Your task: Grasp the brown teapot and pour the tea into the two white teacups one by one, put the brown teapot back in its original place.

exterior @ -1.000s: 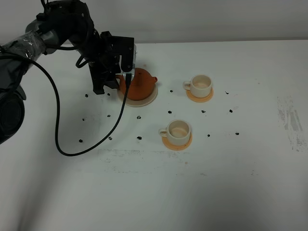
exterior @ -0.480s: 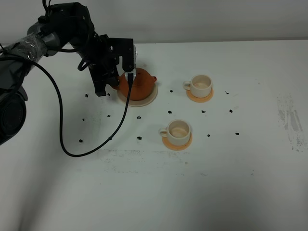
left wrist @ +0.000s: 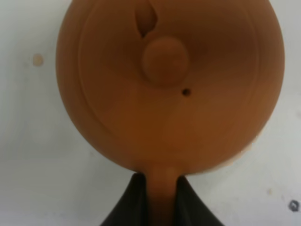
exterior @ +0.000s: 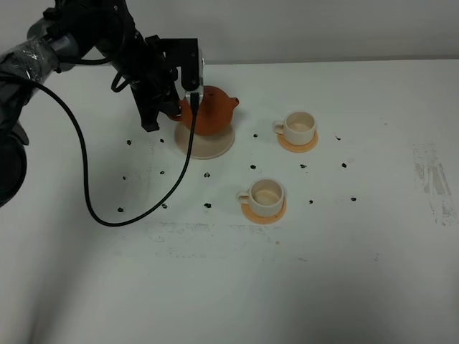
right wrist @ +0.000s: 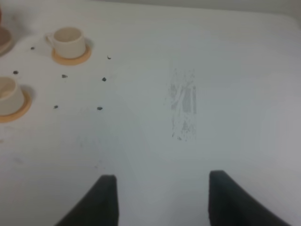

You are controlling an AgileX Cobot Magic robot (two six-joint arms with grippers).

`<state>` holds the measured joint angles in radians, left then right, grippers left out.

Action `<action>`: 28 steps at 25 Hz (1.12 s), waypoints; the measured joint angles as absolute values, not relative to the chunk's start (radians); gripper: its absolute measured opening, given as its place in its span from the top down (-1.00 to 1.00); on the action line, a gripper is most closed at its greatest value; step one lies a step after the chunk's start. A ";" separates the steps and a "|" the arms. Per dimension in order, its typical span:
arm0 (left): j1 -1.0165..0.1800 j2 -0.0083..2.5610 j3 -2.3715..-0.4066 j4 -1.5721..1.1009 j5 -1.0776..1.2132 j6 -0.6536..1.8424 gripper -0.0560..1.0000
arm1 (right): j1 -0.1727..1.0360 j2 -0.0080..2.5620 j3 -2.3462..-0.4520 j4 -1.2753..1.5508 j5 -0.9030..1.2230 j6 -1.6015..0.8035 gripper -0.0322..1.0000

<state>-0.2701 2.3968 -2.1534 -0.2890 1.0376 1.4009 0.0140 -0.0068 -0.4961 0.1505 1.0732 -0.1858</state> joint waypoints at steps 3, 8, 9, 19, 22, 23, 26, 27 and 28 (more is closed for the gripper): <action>-0.270 2.373 -2.153 -0.289 1.071 1.402 0.66 | 0.014 -0.007 -0.496 0.150 1.073 -0.186 0.06; -0.284 2.342 -2.153 -0.280 1.104 1.446 0.66 | 0.014 -0.007 -0.496 0.150 1.073 -0.186 0.06; -0.291 2.336 -2.153 -0.278 1.108 1.450 0.66 | 0.014 -0.007 -0.496 0.150 1.073 -0.186 0.06; -0.343 2.139 -1.841 -0.262 0.963 1.507 0.66 | 0.014 -0.007 -0.496 0.150 1.073 -0.186 0.06; -0.343 2.043 -1.676 -0.254 0.875 1.546 0.66 | 0.014 -0.007 -0.496 0.150 1.073 -0.186 0.06; -0.345 2.014 -1.627 -0.246 0.842 1.559 0.66 | 0.014 -0.007 -0.496 0.150 1.073 -0.186 0.06; -0.356 1.958 -1.520 -0.209 0.739 1.581 0.66 | 0.014 -0.007 -0.496 0.150 1.073 -0.186 0.06; -0.359 1.951 -1.498 -0.196 0.704 1.583 0.66 | 0.014 -0.007 -0.496 0.150 1.073 -0.186 0.06; -0.366 1.948 -1.477 -0.183 0.681 1.585 0.66 | 0.014 -0.007 -0.496 0.150 1.073 -0.186 0.06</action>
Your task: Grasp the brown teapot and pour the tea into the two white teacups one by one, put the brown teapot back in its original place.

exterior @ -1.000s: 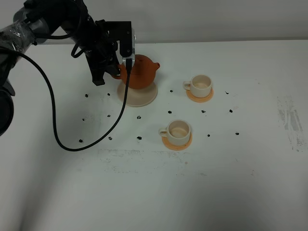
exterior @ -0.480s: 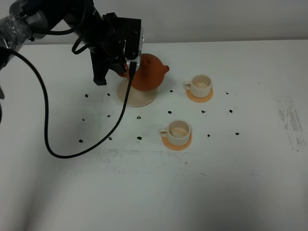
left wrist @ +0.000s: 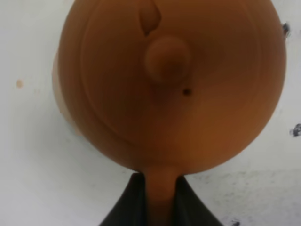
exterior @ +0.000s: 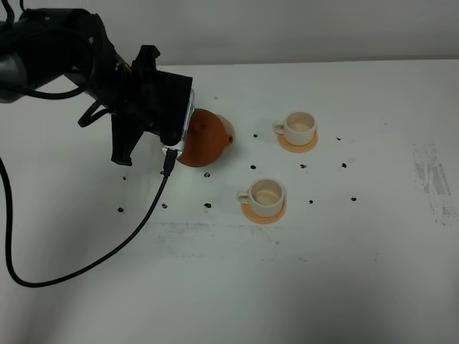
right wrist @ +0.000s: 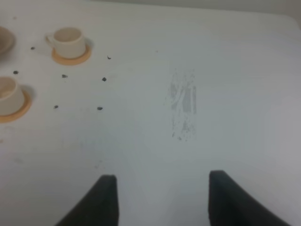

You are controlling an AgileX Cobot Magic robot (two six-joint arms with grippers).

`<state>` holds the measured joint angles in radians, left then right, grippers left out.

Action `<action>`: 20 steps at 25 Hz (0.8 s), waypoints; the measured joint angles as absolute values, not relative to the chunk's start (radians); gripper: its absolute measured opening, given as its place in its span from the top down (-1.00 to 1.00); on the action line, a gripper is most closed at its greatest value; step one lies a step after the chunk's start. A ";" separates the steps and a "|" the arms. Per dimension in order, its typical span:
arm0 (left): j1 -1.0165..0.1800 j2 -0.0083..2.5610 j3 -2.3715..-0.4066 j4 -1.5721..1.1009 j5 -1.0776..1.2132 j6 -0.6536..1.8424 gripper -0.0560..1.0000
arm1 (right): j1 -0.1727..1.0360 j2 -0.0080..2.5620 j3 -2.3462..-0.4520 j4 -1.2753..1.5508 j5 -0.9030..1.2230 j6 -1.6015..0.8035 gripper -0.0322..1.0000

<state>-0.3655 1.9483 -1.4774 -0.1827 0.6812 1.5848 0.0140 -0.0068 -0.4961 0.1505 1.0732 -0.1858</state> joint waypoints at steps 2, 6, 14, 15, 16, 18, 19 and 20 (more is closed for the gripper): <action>-0.381 1.948 -1.448 -0.162 0.636 1.588 0.66 | 0.014 -0.007 -0.496 0.150 1.073 -0.186 0.06; -0.418 1.948 -1.402 -0.158 0.540 1.610 0.66 | 0.014 -0.007 -0.496 0.150 1.073 -0.186 0.06; -0.471 1.995 -1.388 -0.135 0.440 1.625 0.66 | 0.014 -0.007 -0.496 0.150 1.073 -0.186 0.07; -0.477 2.000 -1.386 -0.126 0.428 1.626 0.66 | 0.014 -0.007 -0.496 0.150 1.073 -0.186 0.07; -0.482 2.004 -1.386 -0.118 0.416 1.627 0.66 | 0.014 -0.007 -0.496 0.150 1.073 -0.186 0.07; -0.490 2.008 -1.386 -0.110 0.394 1.629 0.66 | 0.014 -0.007 -0.496 0.150 1.073 -0.186 0.07; -0.496 2.009 -1.386 -0.106 0.384 1.630 0.66 | 0.014 -0.007 -0.496 0.150 1.073 -0.186 0.07; -0.500 2.009 -1.386 -0.097 0.374 1.631 0.66 | 0.014 -0.007 -0.496 0.150 1.073 -0.186 0.07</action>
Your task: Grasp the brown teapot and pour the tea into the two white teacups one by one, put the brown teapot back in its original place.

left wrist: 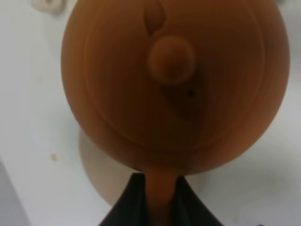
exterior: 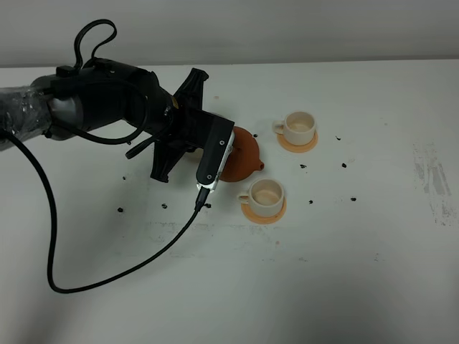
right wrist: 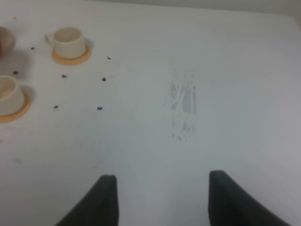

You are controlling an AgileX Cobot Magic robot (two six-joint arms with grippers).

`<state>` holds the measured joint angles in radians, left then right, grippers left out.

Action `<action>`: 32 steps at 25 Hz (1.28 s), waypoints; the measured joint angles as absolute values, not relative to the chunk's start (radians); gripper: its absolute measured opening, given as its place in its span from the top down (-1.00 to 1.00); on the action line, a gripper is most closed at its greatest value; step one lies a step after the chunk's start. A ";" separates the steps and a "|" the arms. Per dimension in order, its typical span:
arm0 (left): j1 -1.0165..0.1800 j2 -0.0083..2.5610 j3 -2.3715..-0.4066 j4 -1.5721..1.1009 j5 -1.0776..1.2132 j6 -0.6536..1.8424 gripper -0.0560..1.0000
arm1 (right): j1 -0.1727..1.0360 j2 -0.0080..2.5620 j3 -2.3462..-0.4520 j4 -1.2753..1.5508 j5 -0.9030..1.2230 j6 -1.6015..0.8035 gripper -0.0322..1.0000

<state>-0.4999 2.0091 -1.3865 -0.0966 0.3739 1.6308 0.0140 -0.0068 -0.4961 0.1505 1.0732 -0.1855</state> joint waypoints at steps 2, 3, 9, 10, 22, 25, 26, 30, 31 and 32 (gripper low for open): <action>-0.508 2.009 -1.386 -0.068 0.357 1.632 0.66 | 0.014 -0.007 -0.496 0.150 1.073 -0.183 0.07; -0.510 2.009 -1.386 -0.049 0.351 1.632 0.66 | 0.014 -0.007 -0.496 0.150 1.073 -0.183 0.07; -0.528 2.009 -1.386 0.020 0.327 1.633 0.66 | 0.014 -0.007 -0.496 0.150 1.073 -0.183 0.07; -0.530 2.009 -1.386 0.022 0.326 1.633 0.66 | 0.014 -0.007 -0.496 0.150 1.073 -0.183 0.07; -0.548 2.009 -1.386 0.138 0.307 1.636 0.66 | 0.014 -0.007 -0.496 0.150 1.073 -0.183 0.07; -0.550 2.009 -1.386 0.149 0.295 1.636 0.66 | 0.014 -0.007 -0.496 0.150 1.073 -0.183 0.07; -0.552 2.009 -1.386 0.155 0.291 1.636 0.66 | 0.014 -0.007 -0.496 0.150 1.073 -0.183 0.07; -0.562 2.009 -1.386 0.185 0.277 1.636 0.66 | 0.014 -0.007 -0.496 0.150 1.073 -0.182 0.07; -0.563 2.009 -1.386 0.190 0.276 1.636 0.66 | 0.014 -0.007 -0.496 0.150 1.073 -0.182 0.07; -0.565 2.009 -1.386 0.192 0.275 1.636 0.66 | 0.014 -0.007 -0.496 0.150 1.073 -0.182 0.07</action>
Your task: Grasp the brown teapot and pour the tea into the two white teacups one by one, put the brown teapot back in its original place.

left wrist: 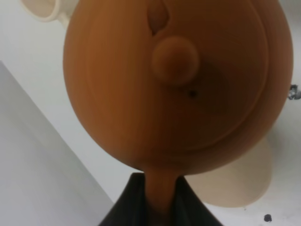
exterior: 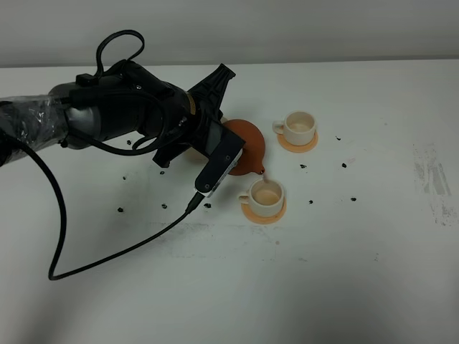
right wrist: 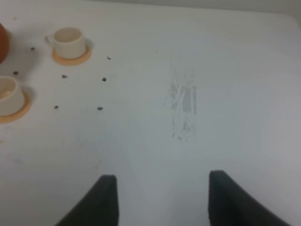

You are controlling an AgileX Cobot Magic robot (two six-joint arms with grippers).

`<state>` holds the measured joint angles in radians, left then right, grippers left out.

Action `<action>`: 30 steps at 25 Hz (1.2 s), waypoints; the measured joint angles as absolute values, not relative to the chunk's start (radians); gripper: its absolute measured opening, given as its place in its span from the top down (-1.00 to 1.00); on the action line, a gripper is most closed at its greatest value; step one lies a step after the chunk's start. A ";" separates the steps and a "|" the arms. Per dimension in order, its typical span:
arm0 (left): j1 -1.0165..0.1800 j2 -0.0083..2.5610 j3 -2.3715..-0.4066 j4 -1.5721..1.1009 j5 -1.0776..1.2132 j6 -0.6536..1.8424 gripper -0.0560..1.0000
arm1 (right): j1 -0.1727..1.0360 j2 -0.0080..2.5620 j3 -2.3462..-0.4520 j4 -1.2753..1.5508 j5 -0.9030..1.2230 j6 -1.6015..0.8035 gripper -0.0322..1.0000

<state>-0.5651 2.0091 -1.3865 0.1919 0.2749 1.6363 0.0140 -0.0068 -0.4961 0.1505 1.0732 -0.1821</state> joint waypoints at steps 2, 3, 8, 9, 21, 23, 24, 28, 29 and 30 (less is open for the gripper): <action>-0.567 2.009 -1.386 0.201 0.272 1.636 0.66 | 0.014 -0.007 -0.496 0.150 1.073 -0.182 0.07; -0.568 2.009 -1.386 0.210 0.270 1.636 0.66 | 0.014 -0.007 -0.496 0.150 1.073 -0.182 0.07; -0.568 2.009 -1.386 0.246 0.262 1.636 0.66 | 0.014 -0.007 -0.496 0.150 1.073 -0.182 0.07; -0.569 2.009 -1.386 0.248 0.262 1.636 0.66 | 0.014 -0.007 -0.496 0.150 1.073 -0.182 0.07; -0.591 2.009 -1.386 0.295 0.258 1.635 0.66 | 0.014 -0.007 -0.496 0.150 1.073 -0.182 0.07; -0.595 2.009 -1.386 0.302 0.258 1.635 0.66 | 0.014 -0.007 -0.496 0.150 1.073 -0.182 0.07; -0.599 2.009 -1.386 0.309 0.258 1.635 0.66 | 0.014 -0.007 -0.496 0.150 1.073 -0.182 0.07; -0.609 2.009 -1.386 0.319 0.258 1.635 0.66 | 0.014 -0.007 -0.496 0.150 1.073 -0.182 0.07; -0.610 2.009 -1.386 0.319 0.258 1.635 0.66 | 0.014 -0.007 -0.496 0.150 1.073 -0.182 0.07; -0.612 2.009 -1.386 0.320 0.258 1.635 0.66 | 0.014 -0.007 -0.496 0.150 1.073 -0.182 0.07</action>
